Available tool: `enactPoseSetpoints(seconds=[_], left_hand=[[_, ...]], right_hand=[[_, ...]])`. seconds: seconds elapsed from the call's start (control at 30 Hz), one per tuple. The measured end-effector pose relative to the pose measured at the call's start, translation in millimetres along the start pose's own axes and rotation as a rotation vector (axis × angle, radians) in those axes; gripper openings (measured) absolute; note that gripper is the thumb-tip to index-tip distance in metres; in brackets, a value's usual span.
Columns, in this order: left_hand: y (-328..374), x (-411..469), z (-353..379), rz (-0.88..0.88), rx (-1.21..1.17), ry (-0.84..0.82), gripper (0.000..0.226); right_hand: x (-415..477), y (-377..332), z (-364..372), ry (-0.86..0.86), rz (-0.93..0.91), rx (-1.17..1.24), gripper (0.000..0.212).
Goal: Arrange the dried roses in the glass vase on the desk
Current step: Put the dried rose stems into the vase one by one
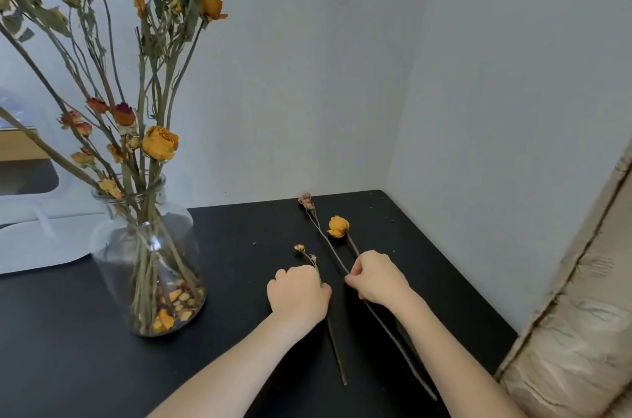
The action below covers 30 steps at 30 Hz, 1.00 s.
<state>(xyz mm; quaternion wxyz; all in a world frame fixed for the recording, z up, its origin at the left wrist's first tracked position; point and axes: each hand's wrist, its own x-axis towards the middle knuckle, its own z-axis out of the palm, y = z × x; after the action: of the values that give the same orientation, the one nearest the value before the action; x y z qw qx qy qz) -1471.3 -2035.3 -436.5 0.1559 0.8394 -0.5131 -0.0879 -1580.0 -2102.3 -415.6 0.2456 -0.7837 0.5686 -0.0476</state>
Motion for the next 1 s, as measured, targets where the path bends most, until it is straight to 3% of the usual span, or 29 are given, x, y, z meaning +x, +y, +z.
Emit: enactPoseSetpoints(seconds=[0.27,0.47,0.6,0.77,1.0], left_hand=[[-14.0,-7.5,-25.2,-0.045,-0.017,-0.107,0.021],[-41.5,-35.4,-53.4,-0.002,-0.337,-0.064,0.025],[-77.1,-68.8,-76.4,0.093,-0.528,0.092,0.008],[-120.5,-112.1,-119.9,0.155,-0.688,0.330,0.021],[-164.2,-136.0,-172.4,0.131,-0.651,0.783,0.016]], right_hand=[[-17.5,-9.8,-21.4,0.100,-0.171,0.231,0.008],[-30.9,-32.5,-31.2,0.242,-0.274,0.433,0.013],[-40.9,-50.1,-26.7,0.330,-0.344,0.590,0.011],[-48.8,-78.6,-17.4,0.354,-0.452,0.719,0.005],[-54.5,-110.2,-3.2,0.431,-0.531,0.829,0.007]])
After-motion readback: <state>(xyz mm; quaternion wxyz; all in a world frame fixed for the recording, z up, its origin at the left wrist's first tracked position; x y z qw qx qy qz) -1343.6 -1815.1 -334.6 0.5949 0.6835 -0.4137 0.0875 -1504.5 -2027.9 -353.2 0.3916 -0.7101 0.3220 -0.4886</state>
